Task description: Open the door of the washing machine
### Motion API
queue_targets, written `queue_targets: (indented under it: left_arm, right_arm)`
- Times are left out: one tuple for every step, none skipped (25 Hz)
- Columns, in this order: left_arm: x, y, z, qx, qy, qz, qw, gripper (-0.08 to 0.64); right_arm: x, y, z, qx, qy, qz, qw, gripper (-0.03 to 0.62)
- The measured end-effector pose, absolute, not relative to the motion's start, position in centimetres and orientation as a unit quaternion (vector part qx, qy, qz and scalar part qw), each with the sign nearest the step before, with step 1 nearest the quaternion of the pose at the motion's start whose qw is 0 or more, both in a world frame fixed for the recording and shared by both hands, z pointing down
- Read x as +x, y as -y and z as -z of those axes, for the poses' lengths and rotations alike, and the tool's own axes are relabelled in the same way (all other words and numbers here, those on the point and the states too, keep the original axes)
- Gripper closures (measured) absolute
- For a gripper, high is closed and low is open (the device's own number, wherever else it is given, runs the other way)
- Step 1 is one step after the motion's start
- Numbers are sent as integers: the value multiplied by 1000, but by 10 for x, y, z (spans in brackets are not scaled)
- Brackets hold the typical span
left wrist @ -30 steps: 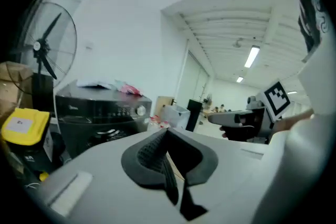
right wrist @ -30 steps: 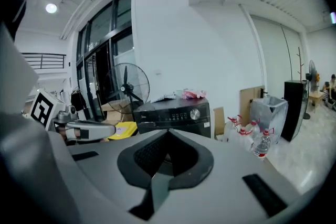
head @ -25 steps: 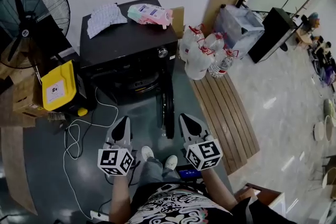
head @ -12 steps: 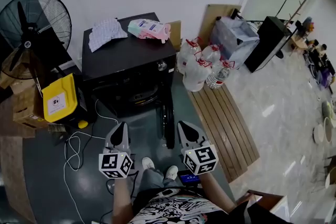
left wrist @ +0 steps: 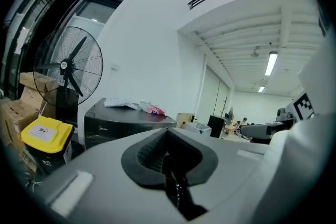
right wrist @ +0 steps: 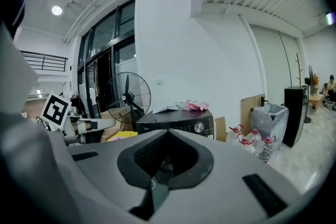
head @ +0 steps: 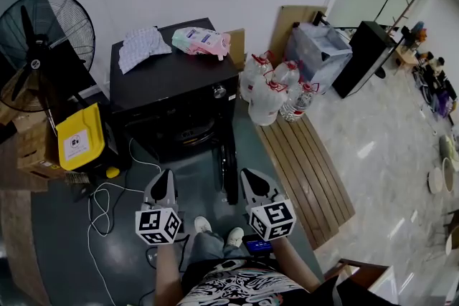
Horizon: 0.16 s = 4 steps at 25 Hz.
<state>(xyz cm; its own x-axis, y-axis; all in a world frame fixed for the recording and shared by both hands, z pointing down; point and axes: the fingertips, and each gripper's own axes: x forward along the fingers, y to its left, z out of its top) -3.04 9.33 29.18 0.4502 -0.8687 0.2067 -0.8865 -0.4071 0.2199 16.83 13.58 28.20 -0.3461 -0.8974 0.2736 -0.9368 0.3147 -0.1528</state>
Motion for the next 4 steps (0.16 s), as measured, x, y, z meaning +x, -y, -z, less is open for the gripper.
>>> queue_targets:
  left_arm:
    - [-29, -94, -293, 838, 524, -30, 151, 560]
    - [-29, -95, -294, 837, 524, -30, 152, 560]
    - [-28, -96, -295, 837, 524, -31, 154, 560]
    - [-27, -97, -296, 837, 524, -32, 155, 560]
  right_arm:
    - [169, -137, -283, 568, 807, -145, 69, 591]
    - [170, -138, -285, 568, 807, -148, 70, 591]
    - [171, -138, -287, 568, 806, -151, 71, 591]
    - [171, -139, -289, 568, 805, -153, 72, 591]
